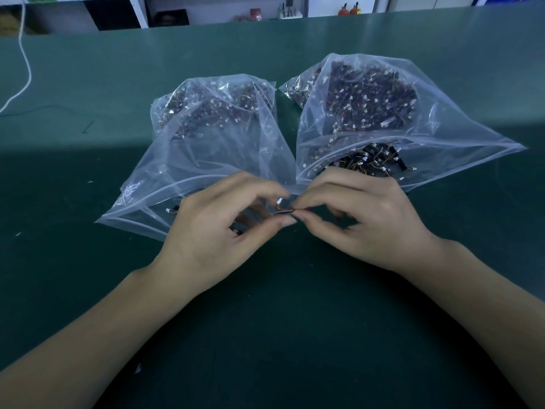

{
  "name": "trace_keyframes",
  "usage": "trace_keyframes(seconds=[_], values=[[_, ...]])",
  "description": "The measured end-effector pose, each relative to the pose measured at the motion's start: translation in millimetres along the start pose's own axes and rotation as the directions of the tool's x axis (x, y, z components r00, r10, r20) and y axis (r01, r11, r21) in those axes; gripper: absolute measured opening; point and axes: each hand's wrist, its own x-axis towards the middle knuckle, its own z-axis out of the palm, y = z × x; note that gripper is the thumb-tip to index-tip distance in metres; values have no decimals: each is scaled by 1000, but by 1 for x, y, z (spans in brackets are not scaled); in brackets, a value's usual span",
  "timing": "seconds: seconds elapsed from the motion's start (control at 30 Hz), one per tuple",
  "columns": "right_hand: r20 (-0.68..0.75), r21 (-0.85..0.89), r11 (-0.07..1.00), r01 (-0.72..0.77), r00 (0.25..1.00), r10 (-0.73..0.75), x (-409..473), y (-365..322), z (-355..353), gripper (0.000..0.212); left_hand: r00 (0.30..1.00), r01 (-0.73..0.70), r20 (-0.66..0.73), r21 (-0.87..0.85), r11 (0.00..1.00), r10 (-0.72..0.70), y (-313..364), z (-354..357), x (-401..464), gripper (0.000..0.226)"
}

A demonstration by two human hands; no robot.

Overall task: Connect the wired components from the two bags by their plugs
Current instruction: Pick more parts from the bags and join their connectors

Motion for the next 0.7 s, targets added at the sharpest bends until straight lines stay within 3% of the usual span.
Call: trace_keyframes(seconds=[0.1,0.33,0.47,0.7], values=[[0,37,999,-12,1000,12,0,-1,-1,17,999,-41,-13,38,998,42,-2,1,0,11],[15,39,998,-58,998,58,0,0,0,14,999,-48,-21,29,998,48,0,0,-1,4],[7,109,992,-66,998,65,2,1,0,11,997,-35,-70,56,998,39,2,-1,0,4],[-10,83,993,-81,997,82,1,2,1,10,993,-17,-114,87,996,27,4,-1,0,10]])
